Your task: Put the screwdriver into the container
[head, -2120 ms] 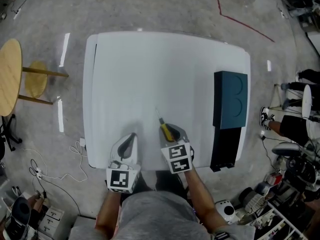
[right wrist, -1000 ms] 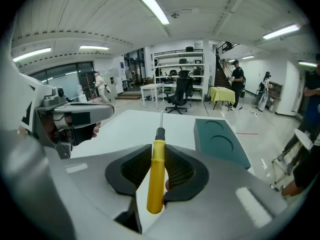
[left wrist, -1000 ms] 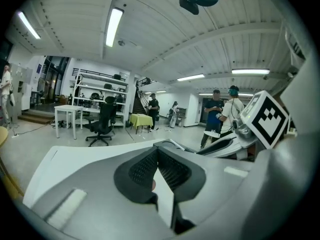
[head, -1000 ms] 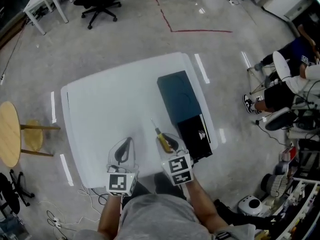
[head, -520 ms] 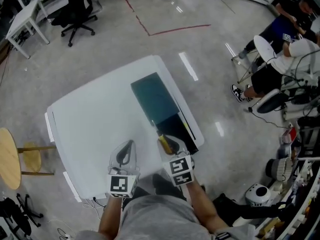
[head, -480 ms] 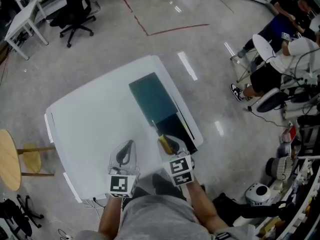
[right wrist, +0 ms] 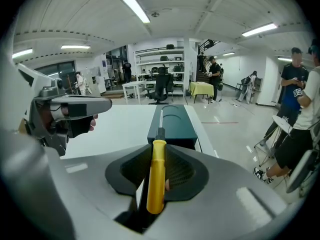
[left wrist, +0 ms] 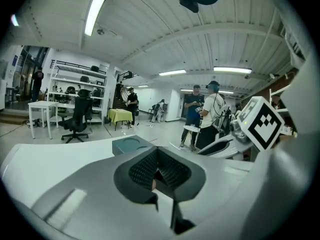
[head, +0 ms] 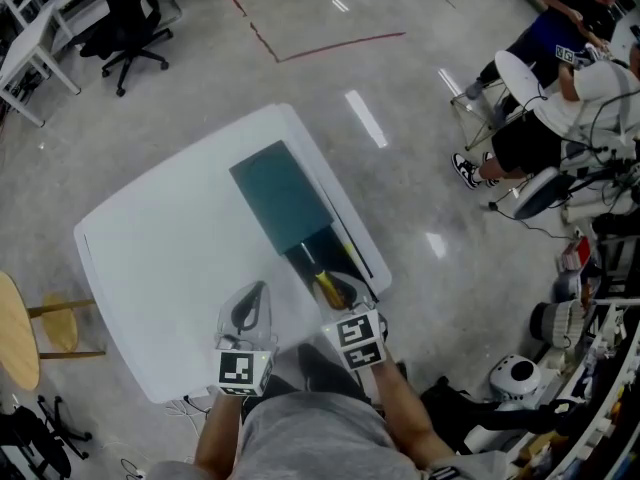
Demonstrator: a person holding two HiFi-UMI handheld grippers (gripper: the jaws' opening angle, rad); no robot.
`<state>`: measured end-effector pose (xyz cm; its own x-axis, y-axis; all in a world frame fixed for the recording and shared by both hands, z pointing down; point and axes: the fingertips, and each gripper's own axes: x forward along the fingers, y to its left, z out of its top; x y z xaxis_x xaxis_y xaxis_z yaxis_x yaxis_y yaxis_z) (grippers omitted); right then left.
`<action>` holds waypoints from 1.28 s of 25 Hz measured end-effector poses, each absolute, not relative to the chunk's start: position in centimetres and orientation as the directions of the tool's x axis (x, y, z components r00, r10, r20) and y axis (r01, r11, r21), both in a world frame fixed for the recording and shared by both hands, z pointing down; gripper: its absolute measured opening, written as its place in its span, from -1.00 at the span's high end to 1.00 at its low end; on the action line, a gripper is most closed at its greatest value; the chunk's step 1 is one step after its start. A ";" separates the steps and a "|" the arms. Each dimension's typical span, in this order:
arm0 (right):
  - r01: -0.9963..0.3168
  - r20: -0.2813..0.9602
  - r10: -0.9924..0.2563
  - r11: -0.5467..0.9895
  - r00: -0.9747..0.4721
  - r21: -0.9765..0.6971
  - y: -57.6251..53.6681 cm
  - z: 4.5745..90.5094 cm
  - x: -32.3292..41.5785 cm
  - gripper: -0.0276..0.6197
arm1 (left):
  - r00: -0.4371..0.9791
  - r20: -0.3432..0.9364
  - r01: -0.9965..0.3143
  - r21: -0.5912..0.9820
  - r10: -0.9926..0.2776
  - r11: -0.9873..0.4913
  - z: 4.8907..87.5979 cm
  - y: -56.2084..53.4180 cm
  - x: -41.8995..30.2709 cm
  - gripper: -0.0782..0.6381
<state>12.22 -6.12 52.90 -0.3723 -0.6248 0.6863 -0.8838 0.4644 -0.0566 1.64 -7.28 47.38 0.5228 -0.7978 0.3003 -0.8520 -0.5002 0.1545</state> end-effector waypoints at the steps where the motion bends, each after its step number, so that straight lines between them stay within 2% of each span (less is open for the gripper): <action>1: -0.881 0.692 -0.616 0.469 -0.377 -0.062 -6.1 53.4 12.4 0.65 | 0.521 0.307 -0.853 0.156 -0.796 -0.498 47.8 -7.3 2.0 0.75; 11: -0.846 0.751 -0.512 0.521 -0.418 -0.116 -6.2 58.4 13.4 0.65 | 0.497 0.367 -0.867 0.172 -0.786 -0.467 51.0 -7.7 4.0 0.75; 32: -0.798 0.832 -0.345 0.576 -0.435 -0.178 -7.2 64.9 11.4 0.65 | 0.400 0.449 -0.916 0.200 -0.799 -0.347 55.8 -8.3 1.2 0.75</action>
<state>11.43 -7.20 64.87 -0.4346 -0.3453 0.8318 -0.7980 0.5758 -0.1779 1.24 -8.30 55.84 0.4005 -0.7990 0.4485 -0.9163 -0.3468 0.2004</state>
